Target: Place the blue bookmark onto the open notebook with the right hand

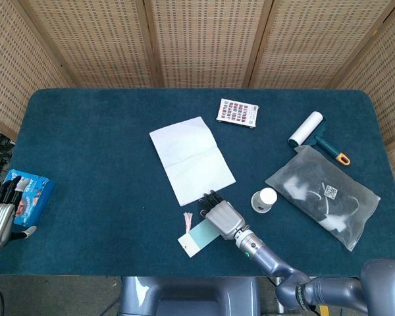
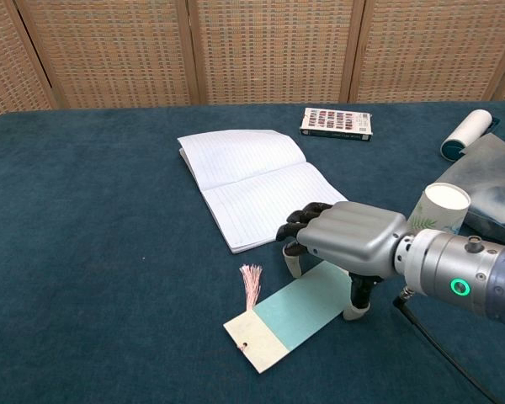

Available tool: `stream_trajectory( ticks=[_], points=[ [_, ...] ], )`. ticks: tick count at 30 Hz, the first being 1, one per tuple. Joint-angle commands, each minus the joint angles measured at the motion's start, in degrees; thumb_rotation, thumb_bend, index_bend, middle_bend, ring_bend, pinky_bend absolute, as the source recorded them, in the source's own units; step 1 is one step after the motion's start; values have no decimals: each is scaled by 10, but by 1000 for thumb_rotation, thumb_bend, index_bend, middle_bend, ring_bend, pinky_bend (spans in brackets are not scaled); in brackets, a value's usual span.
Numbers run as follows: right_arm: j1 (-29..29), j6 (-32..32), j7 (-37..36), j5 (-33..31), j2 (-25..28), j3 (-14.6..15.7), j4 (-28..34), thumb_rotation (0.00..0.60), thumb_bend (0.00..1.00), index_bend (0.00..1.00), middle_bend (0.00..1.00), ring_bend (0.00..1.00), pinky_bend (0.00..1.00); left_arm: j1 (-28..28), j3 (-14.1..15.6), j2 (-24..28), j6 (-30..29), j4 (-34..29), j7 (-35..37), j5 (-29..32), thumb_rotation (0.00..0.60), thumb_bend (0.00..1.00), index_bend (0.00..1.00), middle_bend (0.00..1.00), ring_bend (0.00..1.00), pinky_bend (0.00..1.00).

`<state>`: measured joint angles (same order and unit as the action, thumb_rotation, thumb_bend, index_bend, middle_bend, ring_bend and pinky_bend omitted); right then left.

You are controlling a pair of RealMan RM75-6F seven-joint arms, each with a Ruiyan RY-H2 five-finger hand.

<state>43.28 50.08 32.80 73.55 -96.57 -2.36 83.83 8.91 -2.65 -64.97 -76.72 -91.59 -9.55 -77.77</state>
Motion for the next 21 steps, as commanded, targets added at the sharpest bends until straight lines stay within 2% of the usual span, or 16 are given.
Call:
stream_trajectory(
  ticks=[1, 21],
  points=[
    [0, 1, 0, 0, 0, 0, 1, 600, 317, 744, 207, 0, 70, 0, 0, 0, 0, 0, 0, -1, 600, 27, 0, 0, 0, 0],
    [4, 7, 1, -3, 6, -7, 10, 600, 320, 755, 215, 0, 69, 0, 1, 1, 0, -1, 3, -1, 600, 27, 0, 0, 0, 0]
  ],
)
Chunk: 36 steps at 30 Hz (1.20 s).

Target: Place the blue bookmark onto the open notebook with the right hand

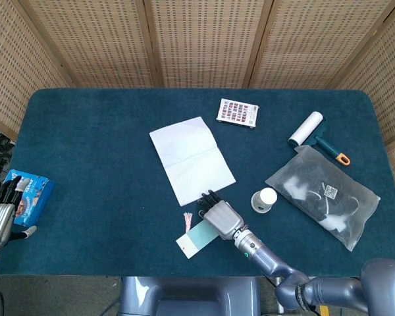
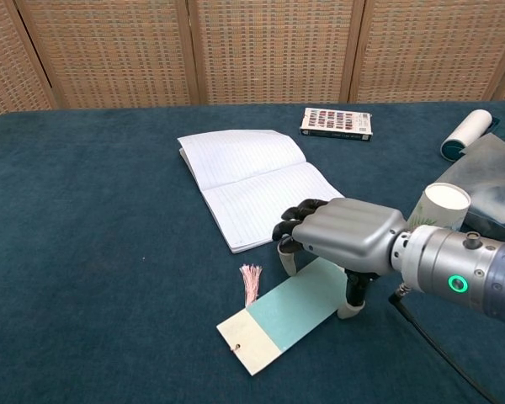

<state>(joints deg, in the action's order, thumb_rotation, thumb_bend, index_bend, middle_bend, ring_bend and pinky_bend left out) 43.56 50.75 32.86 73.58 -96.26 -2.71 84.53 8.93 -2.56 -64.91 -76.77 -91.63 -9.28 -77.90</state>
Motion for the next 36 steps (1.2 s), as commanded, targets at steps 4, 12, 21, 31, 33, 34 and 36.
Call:
stream_trajectory(
  ticks=[4, 12, 21, 31, 33, 34, 36],
  points=[
    [5, 2, 0, -13, 12, -16, 14, 600, 320, 755, 215, 0, 69, -1, -1, 2, -2, -1, 4, 1, 600, 27, 0, 0, 0, 0],
    [20, 0, 11, -30, 29, -37, 38, 600, 320, 755, 215, 0, 68, 1, -2, 3, 4, 0, 8, 3, 600, 27, 0, 0, 0, 0],
    [45, -16, 11, -55, 28, -64, 38, 600, 320, 753, 215, 0, 68, 2, -4, 4, 4, 0, 5, 9, 600, 27, 0, 0, 0, 0],
    [81, -28, -64, -36, -29, -100, -83, 600, 320, 748, 212, 0, 61, 3, -8, 3, 1, 0, -2, 12, 600, 27, 0, 0, 0, 0],
    [91, -36, -51, -54, -34, -110, -98, 600, 320, 748, 212, 0, 61, 4, -8, 1, 4, 3, -2, 15, 600, 27, 0, 0, 0, 0],
    [95, -38, -46, -61, -37, -115, -105, 600, 320, 748, 213, 0, 61, 5, -8, 1, 6, 5, -1, 17, 600, 27, 0, 0, 0, 0],
    [104, -43, -40, -74, -44, -123, -120, 600, 320, 748, 214, 0, 60, 5, -9, 0, 8, 7, 0, 18, 600, 27, 0, 0, 0, 0]
  ],
)
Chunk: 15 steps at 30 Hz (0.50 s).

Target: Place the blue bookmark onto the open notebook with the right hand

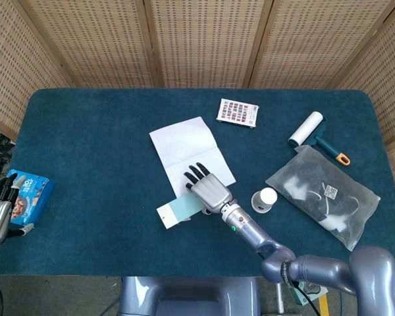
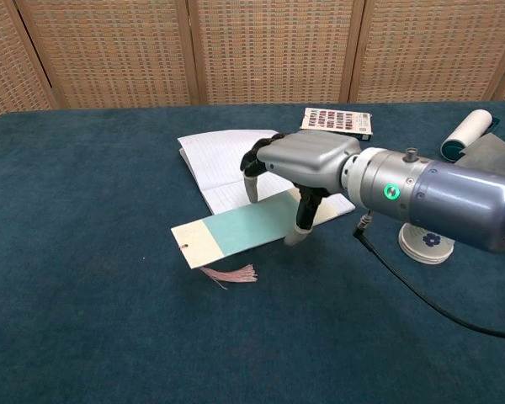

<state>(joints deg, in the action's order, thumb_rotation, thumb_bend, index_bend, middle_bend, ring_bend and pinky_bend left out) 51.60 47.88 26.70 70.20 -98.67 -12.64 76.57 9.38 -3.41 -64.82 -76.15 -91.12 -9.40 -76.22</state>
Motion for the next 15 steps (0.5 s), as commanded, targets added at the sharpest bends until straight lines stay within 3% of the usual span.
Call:
stream_trajectory(
  ticks=[1, 8, 15],
  points=[
    [31, -18, 25, -49, -25, -30, -52, 600, 320, 748, 214, 0, 60, 1, -1, -1, 3, 3, 3, 2, 600, 26, 0, 0, 0, 0],
    [75, -32, 23, -77, -65, -60, -147, 600, 320, 747, 216, 0, 57, 5, -2, -1, 14, 7, 8, 9, 600, 27, 0, 0, 0, 0],
    [104, -61, -5, -75, -90, -62, -227, 600, 321, 747, 217, 0, 51, 6, -2, -1, 15, 9, 9, 10, 600, 27, 0, 0, 0, 0]
  ],
)
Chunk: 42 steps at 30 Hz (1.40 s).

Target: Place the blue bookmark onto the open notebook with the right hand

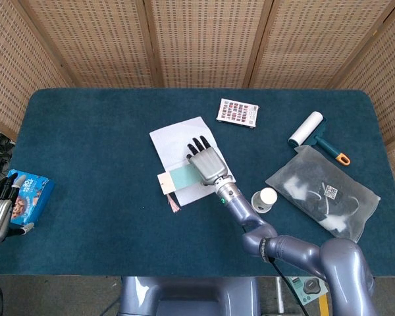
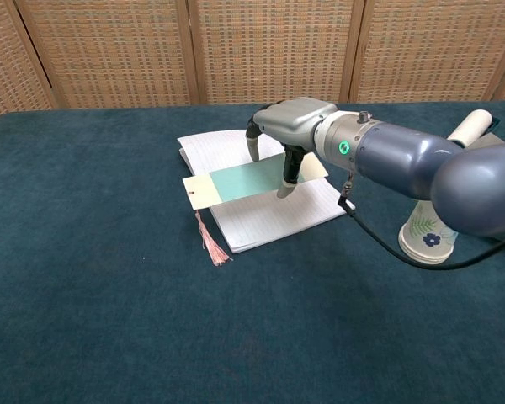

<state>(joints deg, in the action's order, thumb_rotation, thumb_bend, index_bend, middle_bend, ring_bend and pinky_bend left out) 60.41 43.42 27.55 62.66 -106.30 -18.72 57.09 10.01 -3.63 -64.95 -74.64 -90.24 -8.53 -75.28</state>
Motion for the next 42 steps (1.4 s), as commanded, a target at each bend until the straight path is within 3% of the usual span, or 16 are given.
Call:
stream_trajectory(
  ticks=[1, 9, 17, 42],
  points=[
    [20, -20, -18, 2, -17, 0, -43, 600, 321, 747, 217, 0, 51, 0, 0, 0, 0, 1, 1, 0, 600, 27, 0, 0, 0, 0],
    [42, -55, -51, 10, -40, 6, -119, 600, 320, 747, 217, 0, 47, 2, 0, -2, 6, 5, 1, 5, 600, 26, 0, 0, 0, 0],
    [64, -73, -124, 61, -60, 27, -185, 600, 321, 748, 221, 0, 47, 5, -1, -5, 11, 8, -1, 10, 600, 27, 0, 0, 0, 0],
    [108, -109, -279, 145, -101, 66, -327, 600, 321, 750, 227, 0, 43, 9, -2, -9, 23, 18, 2, 21, 600, 27, 0, 0, 0, 0]
  ],
)
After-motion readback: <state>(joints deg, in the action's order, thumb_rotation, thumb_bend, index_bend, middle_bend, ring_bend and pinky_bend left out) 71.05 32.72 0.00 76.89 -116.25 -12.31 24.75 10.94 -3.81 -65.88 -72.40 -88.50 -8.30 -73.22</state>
